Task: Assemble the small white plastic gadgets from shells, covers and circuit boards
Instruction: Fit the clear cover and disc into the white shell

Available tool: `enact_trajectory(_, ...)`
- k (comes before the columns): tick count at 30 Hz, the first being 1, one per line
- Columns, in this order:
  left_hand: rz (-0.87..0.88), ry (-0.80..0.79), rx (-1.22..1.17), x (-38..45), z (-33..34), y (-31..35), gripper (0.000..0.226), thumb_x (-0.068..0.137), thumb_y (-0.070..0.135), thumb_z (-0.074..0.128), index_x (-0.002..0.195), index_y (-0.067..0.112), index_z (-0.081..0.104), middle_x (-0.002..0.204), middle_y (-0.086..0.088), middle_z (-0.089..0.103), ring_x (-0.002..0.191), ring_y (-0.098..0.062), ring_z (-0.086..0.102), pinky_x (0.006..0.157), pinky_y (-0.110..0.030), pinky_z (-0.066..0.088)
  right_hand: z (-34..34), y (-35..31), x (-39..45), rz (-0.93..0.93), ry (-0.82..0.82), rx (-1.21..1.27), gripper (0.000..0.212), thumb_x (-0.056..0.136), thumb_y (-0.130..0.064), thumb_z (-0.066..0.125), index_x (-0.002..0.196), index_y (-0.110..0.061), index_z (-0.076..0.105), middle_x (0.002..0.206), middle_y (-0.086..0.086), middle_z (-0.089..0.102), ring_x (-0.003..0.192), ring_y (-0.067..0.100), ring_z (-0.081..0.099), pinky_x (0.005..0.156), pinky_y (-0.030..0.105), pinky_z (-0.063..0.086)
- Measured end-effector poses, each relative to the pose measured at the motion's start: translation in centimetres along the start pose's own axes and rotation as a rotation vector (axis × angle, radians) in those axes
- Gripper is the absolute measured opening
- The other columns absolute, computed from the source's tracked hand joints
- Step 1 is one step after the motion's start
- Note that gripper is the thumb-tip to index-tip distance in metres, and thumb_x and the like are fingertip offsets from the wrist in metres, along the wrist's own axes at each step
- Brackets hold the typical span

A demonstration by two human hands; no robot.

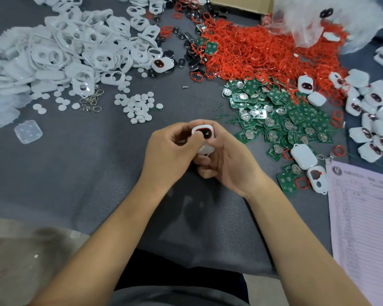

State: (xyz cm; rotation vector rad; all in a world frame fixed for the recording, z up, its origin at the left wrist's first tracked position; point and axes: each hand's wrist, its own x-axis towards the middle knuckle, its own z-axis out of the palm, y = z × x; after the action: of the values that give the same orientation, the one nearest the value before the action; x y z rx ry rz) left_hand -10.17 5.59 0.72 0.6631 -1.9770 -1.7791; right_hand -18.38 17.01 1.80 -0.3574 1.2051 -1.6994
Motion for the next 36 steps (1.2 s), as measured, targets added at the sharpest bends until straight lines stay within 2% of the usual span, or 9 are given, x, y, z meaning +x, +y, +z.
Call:
enact_trajectory(2, -0.021, -0.018, -0.017, 0.2, -0.2, -0.2, 0.020, 0.087, 0.031, 0.070, 0.102, 0.024, 0.083, 0.088, 0.004, 0.080, 0.079, -0.022, 0.078, 0.079, -0.054, 0.063, -0.1, 0.2, -0.1, 0.016, -0.005, -0.005, 0.034, 0.082, -0.013, 0.044, 0.113, -0.019, 0.057, 0.080, 0.005, 0.047, 0.057, 0.011, 0.041, 0.048, 0.020, 0.027)
enact_trajectory(5, -0.026, -0.069, -0.067, 0.3, -0.4, -0.2, 0.015, 0.093, 0.024, 0.072, 0.105, 0.026, 0.082, 0.094, 0.003, 0.081, 0.086, -0.020, 0.078, 0.083, -0.056, 0.063, -0.4, 0.3, -0.1, -0.008, -0.005, -0.028, 0.032, 0.092, -0.009, 0.038, 0.116, -0.020, 0.057, 0.077, 0.000, 0.049, 0.058, 0.011, 0.042, 0.048, 0.020, 0.029)
enact_trajectory(7, -0.010, -0.108, -0.067, 0.2, -0.5, -0.2, 0.018, 0.098, 0.023, 0.068, 0.111, 0.027, 0.080, 0.099, 0.005, 0.080, 0.089, -0.019, 0.077, 0.087, -0.055, 0.062, -0.5, 0.3, 0.0, -0.038, 0.007, -0.021, 0.035, 0.089, -0.009, 0.041, 0.116, -0.021, 0.061, 0.083, 0.004, 0.050, 0.058, 0.011, 0.041, 0.048, 0.021, 0.029)
enact_trajectory(10, 0.058, -0.145, -0.013, -0.2, -0.7, -0.3, 0.024, 0.103, 0.025, 0.060, 0.120, 0.026, 0.076, 0.104, 0.008, 0.078, 0.096, -0.013, 0.075, 0.092, -0.041, 0.060, -0.5, 0.3, 0.1, -0.078, 0.021, 0.001, 0.042, 0.083, -0.007, 0.043, 0.115, -0.023, 0.065, 0.092, 0.010, 0.050, 0.059, 0.011, 0.042, 0.049, 0.022, 0.030)
enact_trajectory(13, 0.117, -0.169, 0.036, -0.7, -0.7, -0.4, 0.025, 0.106, 0.022, 0.056, 0.126, 0.025, 0.072, 0.105, 0.010, 0.077, 0.099, -0.006, 0.072, 0.086, -0.021, 0.056, -0.3, 0.5, 0.2, -0.116, 0.036, -0.041, 0.036, 0.086, -0.009, 0.051, 0.116, -0.022, 0.065, 0.087, 0.003, 0.052, 0.062, 0.011, 0.041, 0.049, 0.025, 0.028)
enact_trajectory(23, 0.159, -0.162, 0.131, -0.7, -0.5, -0.5, 0.026, 0.108, 0.029, 0.055, 0.131, 0.027, 0.068, 0.104, 0.015, 0.075, 0.099, -0.001, 0.071, 0.080, -0.010, 0.049, 0.0, 0.6, 0.2, -0.139, 0.100, -0.102, 0.024, 0.095, -0.014, 0.054, 0.115, -0.024, 0.064, 0.093, 0.012, 0.043, 0.069, 0.017, 0.038, 0.048, 0.022, 0.026)
enact_trajectory(30, 0.165, -0.179, 0.115, -0.8, -0.5, -0.6, 0.033, 0.108, 0.036, 0.055, 0.138, 0.028, 0.064, 0.111, 0.016, 0.075, 0.104, 0.001, 0.071, 0.083, -0.012, 0.052, 0.1, 0.7, 0.2, -0.183, 0.136, -0.116, 0.024, 0.091, -0.017, 0.054, 0.111, -0.026, 0.065, 0.081, 0.000, 0.055, 0.067, 0.016, 0.046, 0.048, 0.021, 0.029)
enact_trajectory(33, 0.162, -0.173, 0.105, -0.7, -0.4, -1.0, 0.037, 0.106, 0.035, 0.055, 0.143, 0.029, 0.060, 0.119, 0.019, 0.073, 0.109, 0.002, 0.069, 0.089, -0.015, 0.054, 0.0, 0.4, 0.3, -0.199, 0.165, -0.101, 0.030, 0.088, -0.014, 0.053, 0.118, -0.017, 0.058, 0.084, 0.000, 0.063, 0.065, 0.016, 0.047, 0.048, 0.022, 0.029)
enact_trajectory(36, 0.126, -0.165, 0.027, -0.7, -0.2, -1.2, 0.043, 0.102, 0.032, 0.054, 0.145, 0.025, 0.057, 0.124, 0.012, 0.072, 0.105, -0.010, 0.073, 0.093, -0.033, 0.060, -0.2, 0.0, 0.4, -0.264, 0.194, -0.074, 0.028, 0.090, -0.009, 0.052, 0.118, -0.005, 0.050, 0.094, 0.004, 0.071, 0.067, 0.019, 0.050, 0.048, 0.025, 0.033)
